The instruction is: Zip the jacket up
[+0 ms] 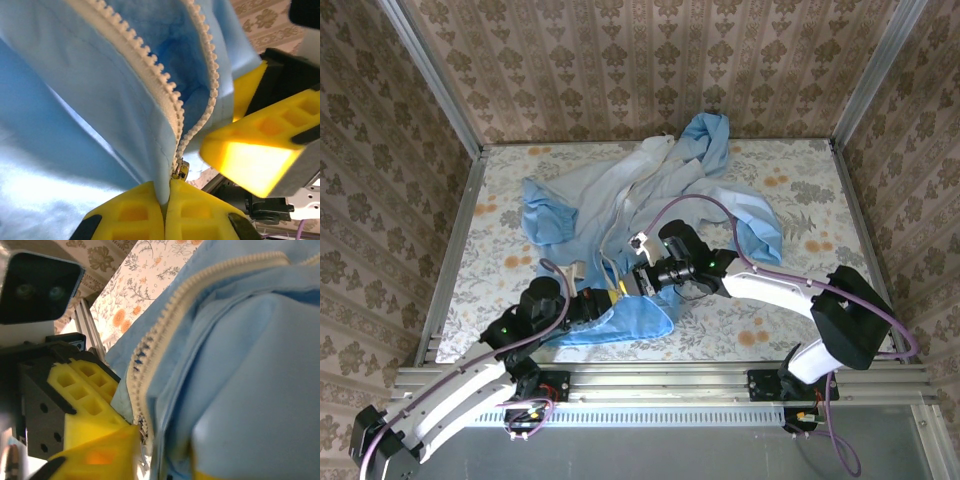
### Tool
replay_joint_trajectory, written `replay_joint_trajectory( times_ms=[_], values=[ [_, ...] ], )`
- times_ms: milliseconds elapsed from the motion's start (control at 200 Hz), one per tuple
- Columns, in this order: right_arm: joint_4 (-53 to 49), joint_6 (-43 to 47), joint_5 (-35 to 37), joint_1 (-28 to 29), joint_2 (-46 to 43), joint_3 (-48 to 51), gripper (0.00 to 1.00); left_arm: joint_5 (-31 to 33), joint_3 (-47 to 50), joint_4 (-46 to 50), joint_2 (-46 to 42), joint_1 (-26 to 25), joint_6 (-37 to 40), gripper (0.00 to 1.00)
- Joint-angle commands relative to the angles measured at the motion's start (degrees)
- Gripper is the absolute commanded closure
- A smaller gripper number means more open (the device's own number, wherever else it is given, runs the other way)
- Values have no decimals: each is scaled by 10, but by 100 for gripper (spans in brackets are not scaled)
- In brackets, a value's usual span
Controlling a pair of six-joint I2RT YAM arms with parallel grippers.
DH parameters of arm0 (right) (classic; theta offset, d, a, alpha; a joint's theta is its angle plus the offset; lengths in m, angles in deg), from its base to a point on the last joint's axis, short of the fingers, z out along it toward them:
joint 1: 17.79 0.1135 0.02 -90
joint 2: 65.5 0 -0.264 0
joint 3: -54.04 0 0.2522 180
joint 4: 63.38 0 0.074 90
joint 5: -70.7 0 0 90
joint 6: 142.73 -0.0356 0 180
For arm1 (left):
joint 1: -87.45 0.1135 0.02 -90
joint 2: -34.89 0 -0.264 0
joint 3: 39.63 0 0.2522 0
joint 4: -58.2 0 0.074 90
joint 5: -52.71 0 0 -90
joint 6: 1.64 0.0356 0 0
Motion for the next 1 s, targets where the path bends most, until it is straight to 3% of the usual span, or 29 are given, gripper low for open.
replay_joint_trajectory(
  times_ms=[0, 285, 620, 810, 890, 995],
  values=[
    [5, 10, 4, -7, 0, -11, 62, -47, -30, 54, 9, 15, 9, 100],
    [-105, 93, 36, -19, -50, -28, 47, -80, -52, 67, 26, 43, 16, 100],
    [-169, 203, 82, -19, -143, -19, 47, -97, -87, 105, 37, 48, 26, 100],
    [-237, 332, 183, 69, -150, -52, 72, -110, -103, 117, 47, 49, 30, 100],
    [-256, 364, 218, 109, -129, -73, 72, -115, -110, 119, 55, 49, 33, 100],
    [-263, 379, 242, 140, -99, -91, 62, -121, -119, 123, 63, 49, 40, 100]
  ],
)
